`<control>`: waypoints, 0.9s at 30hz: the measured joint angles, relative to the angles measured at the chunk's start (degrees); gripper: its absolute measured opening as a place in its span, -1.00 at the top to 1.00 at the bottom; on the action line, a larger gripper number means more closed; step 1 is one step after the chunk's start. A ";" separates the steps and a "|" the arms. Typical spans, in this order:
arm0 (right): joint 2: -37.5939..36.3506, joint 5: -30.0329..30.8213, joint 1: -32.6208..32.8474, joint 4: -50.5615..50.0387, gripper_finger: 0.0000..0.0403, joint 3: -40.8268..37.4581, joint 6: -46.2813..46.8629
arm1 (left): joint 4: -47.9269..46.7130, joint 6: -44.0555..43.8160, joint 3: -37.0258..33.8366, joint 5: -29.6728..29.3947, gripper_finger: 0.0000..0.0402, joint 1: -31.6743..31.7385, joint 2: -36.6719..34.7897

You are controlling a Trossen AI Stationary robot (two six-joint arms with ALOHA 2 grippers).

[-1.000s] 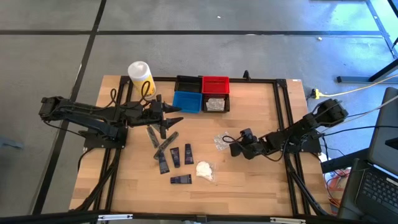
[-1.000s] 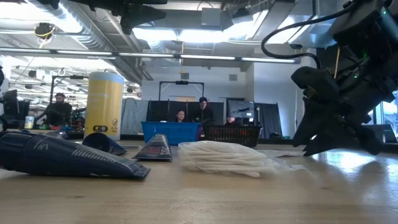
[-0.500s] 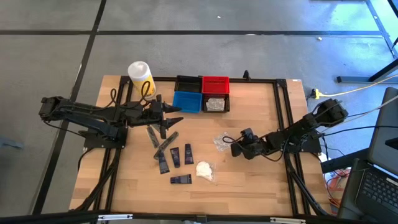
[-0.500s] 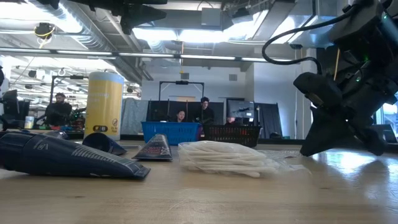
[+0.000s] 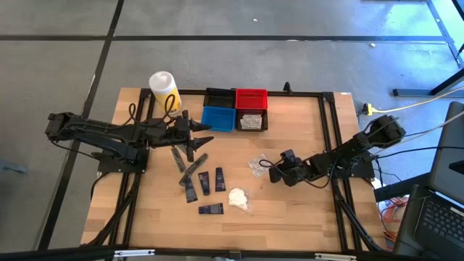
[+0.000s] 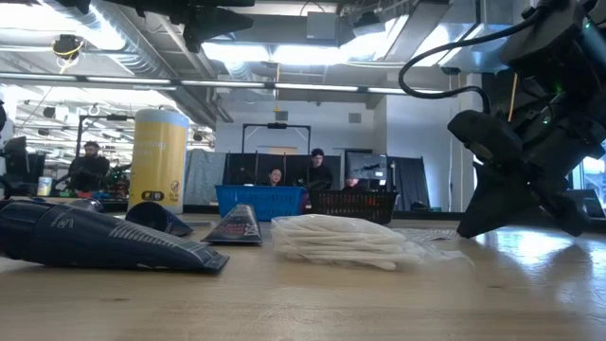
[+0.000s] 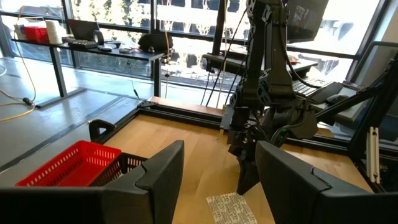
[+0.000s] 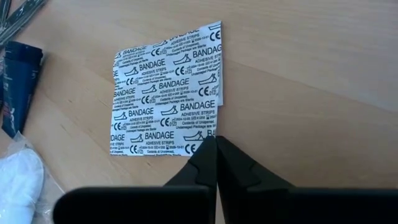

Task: Pick & Place Travel size toiletries
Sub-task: Put the bandage pack into the bottom black bin, then put the bandage into the bottom black bin

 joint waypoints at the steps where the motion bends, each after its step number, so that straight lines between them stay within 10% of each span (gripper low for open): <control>1: 0.00 0.04 0.00 0.00 0.99 0.00 -0.18 | 0.00 0.00 0.00 0.01 0.02 0.01 0.00; 27: -6.97 -1.24 -9.36 11.89 1.00 -0.22 -21.78 | 0.00 0.00 0.00 0.00 0.02 0.02 0.00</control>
